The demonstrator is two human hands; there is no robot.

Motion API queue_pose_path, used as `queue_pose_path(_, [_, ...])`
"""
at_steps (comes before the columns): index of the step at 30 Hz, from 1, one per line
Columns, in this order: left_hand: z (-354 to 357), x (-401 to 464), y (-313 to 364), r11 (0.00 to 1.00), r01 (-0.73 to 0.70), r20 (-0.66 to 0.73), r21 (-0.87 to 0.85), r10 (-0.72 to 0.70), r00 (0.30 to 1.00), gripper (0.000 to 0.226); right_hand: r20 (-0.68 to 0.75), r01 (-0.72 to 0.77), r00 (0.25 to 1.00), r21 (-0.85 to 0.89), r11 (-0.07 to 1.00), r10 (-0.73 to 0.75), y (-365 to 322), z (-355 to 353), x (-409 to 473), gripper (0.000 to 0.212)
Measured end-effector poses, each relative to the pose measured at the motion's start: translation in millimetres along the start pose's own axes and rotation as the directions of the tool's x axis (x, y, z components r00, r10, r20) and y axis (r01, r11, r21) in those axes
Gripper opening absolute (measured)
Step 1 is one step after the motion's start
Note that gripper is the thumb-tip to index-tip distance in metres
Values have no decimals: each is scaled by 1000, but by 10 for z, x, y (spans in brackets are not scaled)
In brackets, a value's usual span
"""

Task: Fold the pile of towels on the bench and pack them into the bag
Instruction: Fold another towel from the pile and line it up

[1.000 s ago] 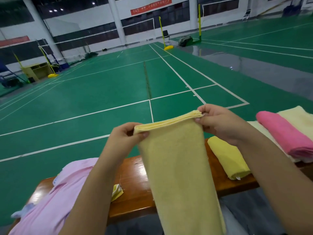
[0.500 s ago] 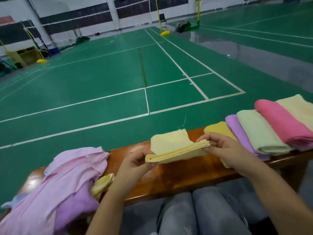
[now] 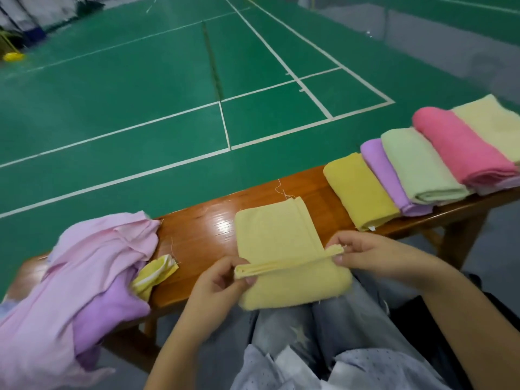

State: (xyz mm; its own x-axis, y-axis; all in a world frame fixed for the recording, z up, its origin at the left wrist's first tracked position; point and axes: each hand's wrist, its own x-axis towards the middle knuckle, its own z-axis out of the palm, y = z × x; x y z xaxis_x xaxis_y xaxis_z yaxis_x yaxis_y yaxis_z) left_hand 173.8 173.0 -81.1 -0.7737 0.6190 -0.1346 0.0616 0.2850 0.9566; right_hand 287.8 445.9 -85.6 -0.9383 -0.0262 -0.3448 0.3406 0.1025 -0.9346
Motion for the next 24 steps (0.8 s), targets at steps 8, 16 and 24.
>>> queue_pose_path(8, [78, 836, -58, 977, 129, -283, 170, -77, 956, 9, -422, -57, 907, -149, 987, -11, -182, -63, 1025, 10])
queue_pose_path(16, [67, 1539, -386, 900, 241, -290, 364, -136, 947, 12, -521, -295, 854, -496, 817, -8, 51, -197, 1605, 28])
queue_pose_path(24, [4, 1722, -494, 860, 381, -365, 339, -253, 896, 36, -565, -386, 825, -568, 727, -4, 116, -205, 1798, 22])
